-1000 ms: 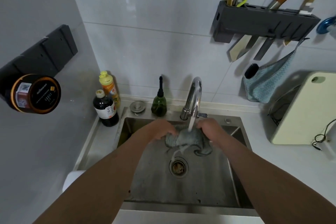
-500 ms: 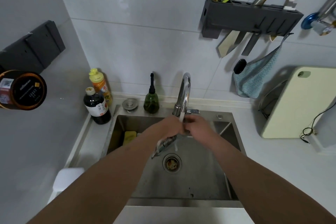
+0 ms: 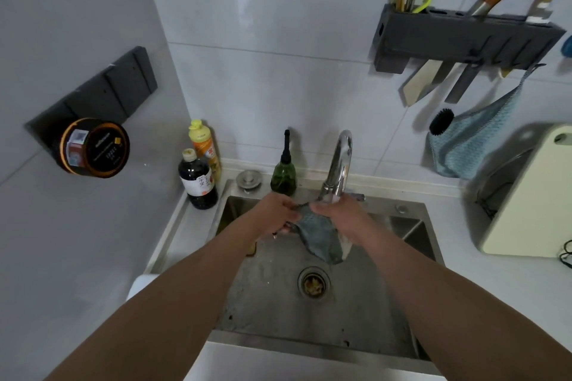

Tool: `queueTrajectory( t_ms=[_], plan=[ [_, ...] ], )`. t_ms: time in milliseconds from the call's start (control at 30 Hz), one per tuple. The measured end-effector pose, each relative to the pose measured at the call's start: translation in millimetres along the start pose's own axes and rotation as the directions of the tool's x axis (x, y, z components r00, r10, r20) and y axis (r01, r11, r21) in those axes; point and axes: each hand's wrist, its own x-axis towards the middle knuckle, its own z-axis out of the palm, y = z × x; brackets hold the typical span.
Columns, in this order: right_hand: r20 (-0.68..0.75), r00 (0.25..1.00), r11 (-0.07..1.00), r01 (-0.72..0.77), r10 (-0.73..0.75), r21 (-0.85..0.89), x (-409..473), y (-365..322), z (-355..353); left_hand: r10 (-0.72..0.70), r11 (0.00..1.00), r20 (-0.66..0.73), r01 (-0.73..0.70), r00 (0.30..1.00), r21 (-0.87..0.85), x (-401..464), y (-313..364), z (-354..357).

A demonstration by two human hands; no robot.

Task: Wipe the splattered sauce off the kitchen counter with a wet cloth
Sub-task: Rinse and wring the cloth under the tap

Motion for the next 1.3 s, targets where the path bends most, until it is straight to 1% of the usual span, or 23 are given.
queueTrajectory(
  t_ms=[100, 200, 267, 367, 433, 500, 567, 600, 633, 700, 767, 833, 867, 933, 1000, 1033, 1067, 1100, 1133, 1167, 1200, 1233, 1300],
  plan=[
    [0.001, 1.0, 0.998, 0.013, -0.013, 0.056, 2, -5, 1, 0.021, 1.0, -0.031, -0.021, 0.999, 0.005, -1, 8, 2],
    [0.014, 1.0, 0.998, 0.007, -0.006, -0.06, 1, -10, -7, 0.067, 0.997, -0.082, -0.062, 0.994, 0.053, 2, 13, 3],
    [0.022, 1.0, 0.996, 0.017, -0.015, -0.088, 1, -10, -13, 0.085, 0.996, -0.11, -0.081, 0.99, 0.042, 5, 15, 4],
    [-0.04, 0.998, 0.992, 0.053, -0.058, -0.115, 2, -6, -20, 0.043, 0.994, -0.136, -0.056, 0.99, -0.089, 12, 18, 14],
    [-0.124, 0.989, 0.977, 0.057, -0.084, -0.203, 1, -8, -20, 0.004, 0.985, -0.157, -0.031, 0.988, -0.172, 15, 21, 27],
    [-0.165, 0.984, 0.973, 0.022, -0.061, -0.231, -3, -12, -17, -0.03, 0.971, -0.12, 0.001, 0.992, -0.237, 17, 26, 44],
    [-0.109, 0.994, 0.992, -0.042, 0.029, -0.119, -9, -16, -14, -0.061, 0.939, -0.043, 0.042, 0.997, -0.341, 17, 32, 58],
    [-0.058, 0.995, 0.996, -0.078, 0.075, -0.051, -12, -17, -14, -0.063, 0.931, -0.022, 0.051, 0.998, -0.36, 18, 32, 62],
    [-0.008, 0.994, 0.994, -0.105, 0.105, 0.015, -14, -16, -16, -0.063, 0.928, -0.012, 0.054, 0.998, -0.368, 19, 31, 64],
    [0.045, 0.991, 0.988, -0.131, 0.128, 0.077, -18, -12, -24, -0.037, 0.941, -0.009, 0.032, 0.999, -0.336, 22, 29, 66],
    [0.029, 0.994, 0.994, -0.104, 0.103, 0.042, -21, -5, -31, -0.004, 0.973, -0.032, -0.003, 0.999, -0.23, 24, 26, 71],
    [-0.014, 0.999, 0.997, -0.036, 0.035, -0.075, -25, -2, -30, 0.023, 0.987, -0.04, -0.029, 0.999, -0.158, 24, 25, 77],
    [-0.041, 0.999, 0.99, -0.002, -0.003, -0.139, -25, 1, -28, 0.033, 0.984, -0.049, -0.041, 0.998, -0.172, 22, 25, 82],
    [-0.078, 0.995, 0.977, 0.046, -0.064, -0.209, -25, 4, -23, 0.047, 0.971, -0.091, -0.067, 0.995, -0.228, 21, 22, 87],
    [-0.036, 0.995, 0.961, 0.077, -0.09, -0.266, -24, 4, -19, 0.025, 0.957, -0.166, -0.071, 0.986, -0.281, 19, 19, 83],
    [-0.026, 0.994, 0.948, 0.091, -0.104, -0.306, -25, 3, -17, 0.002, 0.94, -0.184, -0.065, 0.983, -0.336, 20, 15, 80],
    [-0.045, 0.994, 0.943, 0.084, -0.104, -0.323, -23, 1, -15, -0.011, 0.908, -0.167, -0.06, 0.986, -0.415, 19, 11, 76],
    [-0.082, 0.993, 0.96, 0.063, -0.088, -0.274, -23, -1, -13, -0.008, 0.874, -0.104, -0.044, 0.995, -0.484, 20, 5, 72],
    [-0.117, 0.992, 0.983, 0.034, -0.055, -0.179, -22, -2, -11, 0.022, 0.847, -0.026, -0.032, 0.999, -0.53, 20, -3, 69],
    [-0.147, 0.989, 0.996, 0.006, -0.018, -0.086, -21, -3, -10, 0.068, 0.863, 0.048, -0.034, 0.997, -0.504, 21, -9, 69],
    [-0.157, 0.988, 1.0, -0.01, 0.009, -0.003, -21, -5, -10, 0.089, 0.9, 0.113, -0.031, 0.99, -0.434, 21, -14, 72],
    [-0.152, 0.988, 0.999, -0.026, 0.032, 0.041, -20, -4, -9, 0.073, 0.939, 0.136, -0.022, 0.988, -0.345, 22, -16, 79],
    [-0.148, 0.987, 0.996, -0.043, 0.054, 0.076, -21, -4, -7, 0.007, 0.968, 0.076, 0.012, 0.997, -0.249, 24, -17, 96]
  ],
)
